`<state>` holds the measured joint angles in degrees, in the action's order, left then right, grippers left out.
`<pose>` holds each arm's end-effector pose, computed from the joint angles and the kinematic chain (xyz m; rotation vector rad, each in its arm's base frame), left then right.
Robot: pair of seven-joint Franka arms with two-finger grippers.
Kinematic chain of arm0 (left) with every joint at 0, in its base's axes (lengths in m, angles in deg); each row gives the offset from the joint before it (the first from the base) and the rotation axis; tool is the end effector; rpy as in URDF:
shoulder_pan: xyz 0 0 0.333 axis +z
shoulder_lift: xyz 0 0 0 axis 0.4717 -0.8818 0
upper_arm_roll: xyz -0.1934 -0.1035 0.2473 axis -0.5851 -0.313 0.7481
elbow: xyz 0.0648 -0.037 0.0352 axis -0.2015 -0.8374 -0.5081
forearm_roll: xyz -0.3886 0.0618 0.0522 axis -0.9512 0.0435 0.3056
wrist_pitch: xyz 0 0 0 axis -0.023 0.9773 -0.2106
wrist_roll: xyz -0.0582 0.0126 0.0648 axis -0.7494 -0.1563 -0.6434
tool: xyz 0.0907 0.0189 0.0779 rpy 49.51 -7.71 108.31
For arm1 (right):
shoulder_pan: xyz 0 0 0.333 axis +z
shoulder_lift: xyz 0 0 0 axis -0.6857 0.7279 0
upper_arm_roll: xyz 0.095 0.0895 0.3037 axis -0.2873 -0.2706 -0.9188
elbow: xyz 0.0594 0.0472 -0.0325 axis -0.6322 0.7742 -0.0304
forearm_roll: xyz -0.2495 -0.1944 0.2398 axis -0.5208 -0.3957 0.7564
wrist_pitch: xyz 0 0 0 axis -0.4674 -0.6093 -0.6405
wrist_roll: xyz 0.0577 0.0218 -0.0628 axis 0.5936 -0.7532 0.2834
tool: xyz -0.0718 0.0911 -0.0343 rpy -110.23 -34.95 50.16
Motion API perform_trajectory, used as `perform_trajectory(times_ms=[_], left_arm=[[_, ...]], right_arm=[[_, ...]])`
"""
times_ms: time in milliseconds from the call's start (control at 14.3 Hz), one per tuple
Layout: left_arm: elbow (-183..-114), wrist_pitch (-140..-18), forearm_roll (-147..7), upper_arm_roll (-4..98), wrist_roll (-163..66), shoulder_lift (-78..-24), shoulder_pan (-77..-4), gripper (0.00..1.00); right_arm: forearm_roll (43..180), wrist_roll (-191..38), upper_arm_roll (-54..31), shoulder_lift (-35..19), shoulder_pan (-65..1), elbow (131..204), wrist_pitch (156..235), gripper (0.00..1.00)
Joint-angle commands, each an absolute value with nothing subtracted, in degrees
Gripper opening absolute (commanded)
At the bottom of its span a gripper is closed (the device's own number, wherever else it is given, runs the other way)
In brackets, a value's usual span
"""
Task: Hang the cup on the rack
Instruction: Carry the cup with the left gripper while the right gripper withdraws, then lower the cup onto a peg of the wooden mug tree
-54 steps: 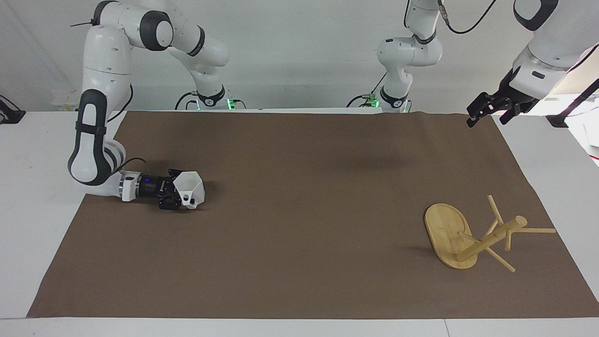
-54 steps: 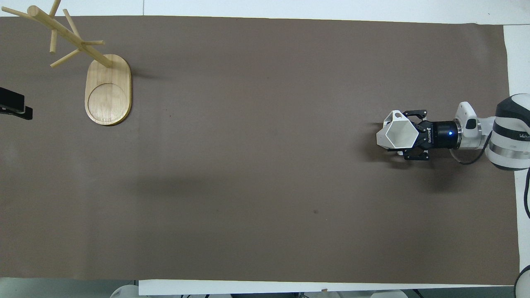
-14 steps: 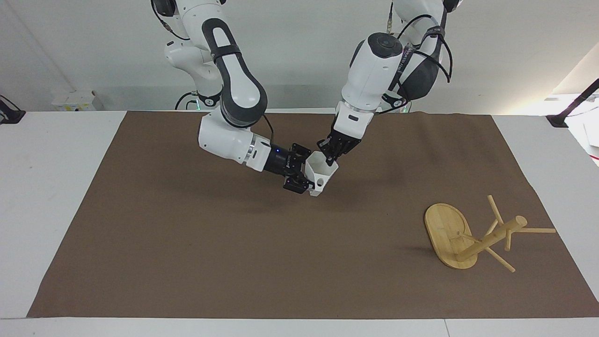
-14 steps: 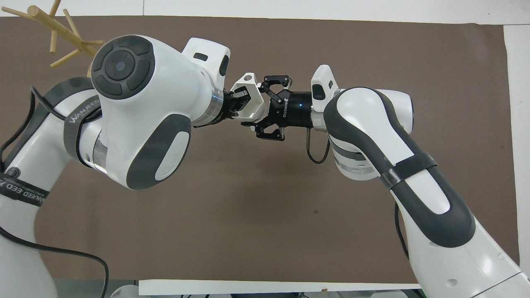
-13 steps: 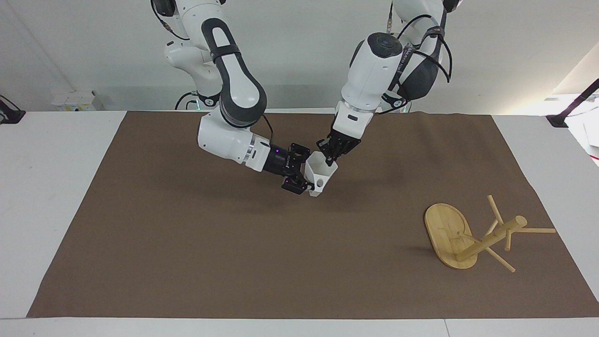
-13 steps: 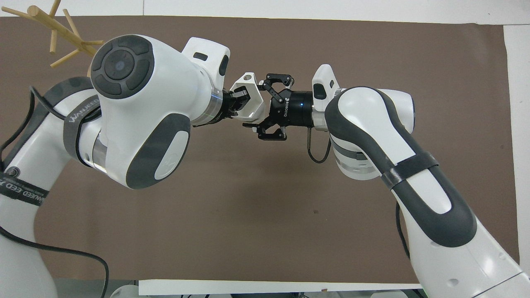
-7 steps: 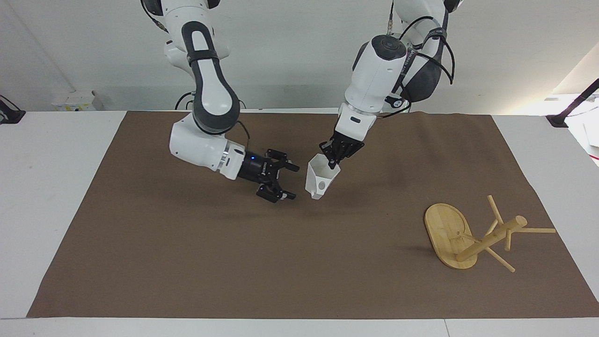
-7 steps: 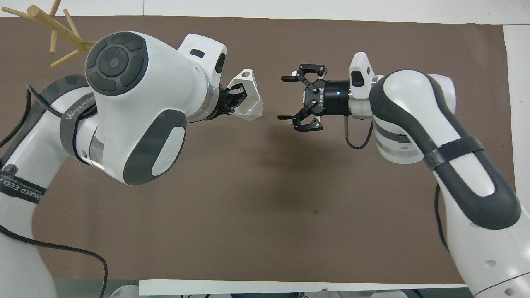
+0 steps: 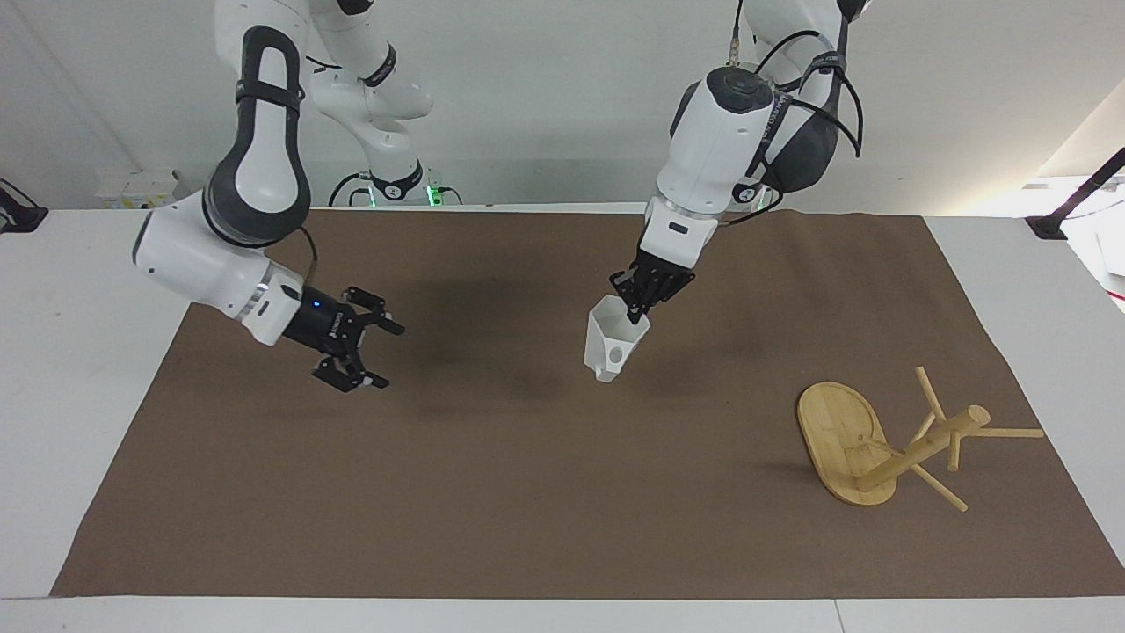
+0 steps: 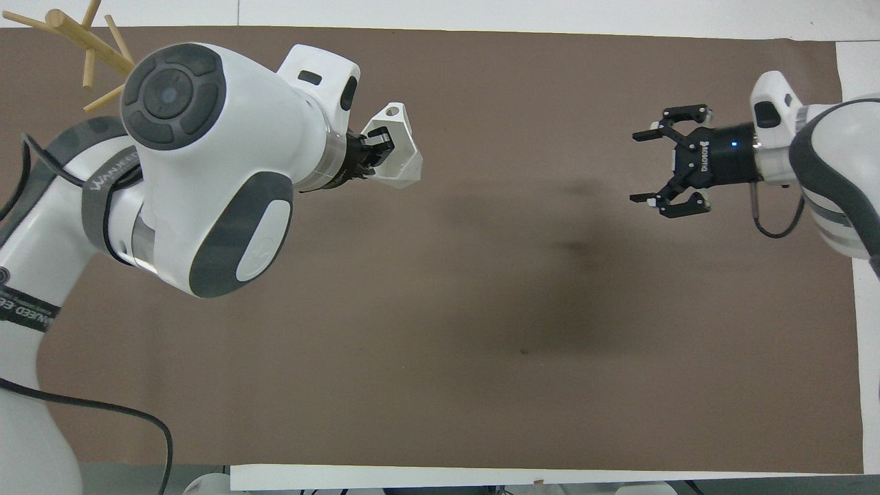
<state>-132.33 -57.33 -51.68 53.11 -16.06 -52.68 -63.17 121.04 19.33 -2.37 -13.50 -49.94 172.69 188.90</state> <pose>0.5497 -0.3546 0.5300 2.8819 0.4616 0.1585 0.5992 -0.0374 0.4174 -2.0332 -1.6518 -0.6128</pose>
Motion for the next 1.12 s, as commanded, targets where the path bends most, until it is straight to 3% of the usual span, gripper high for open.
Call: perform_trajectory(times_ms=[0,280,489,629,839,1048], left_arm=[[-133.5,-59.9,-49.7,53.0,-20.1,-50.7,-57.9,0.0],[-134.9,-62.9,-49.4,53.0,-25.3,-48.9,-51.3,0.0],[-146.0,-78.3,-49.8,52.9,-27.8,-45.5,-47.1,0.0],[-154.1,-90.2,-50.1,52.8,-27.8,-43.3,-45.5,0.0],[-159.2,-95.7,-54.6,52.8,-27.9,-42.7,-44.3,0.0],[-168.9,-113.5,-56.7,52.7,-27.9,-42.5,-44.8,0.0]], right_arm=[[112.1,10.0,-3.2,-17.2,-54.6,171.9,187.3,1.0],[96.8,-11.2,-3.6,-22.3,-54.6,167.4,183.9,1.0],[84.6,-30.9,-4.1,-22.0,-52.3,159.3,175.7,1.0],[83.5,-42.5,-4.1,-22.2,-52.1,157.0,170.6,1.0],[84.3,-59.7,-4.2,-22.0,-52.6,148.7,158.4,1.0],[81.5,-70.3,-2.9,-22.2,-47.4,145.9,153.4,1.0]])
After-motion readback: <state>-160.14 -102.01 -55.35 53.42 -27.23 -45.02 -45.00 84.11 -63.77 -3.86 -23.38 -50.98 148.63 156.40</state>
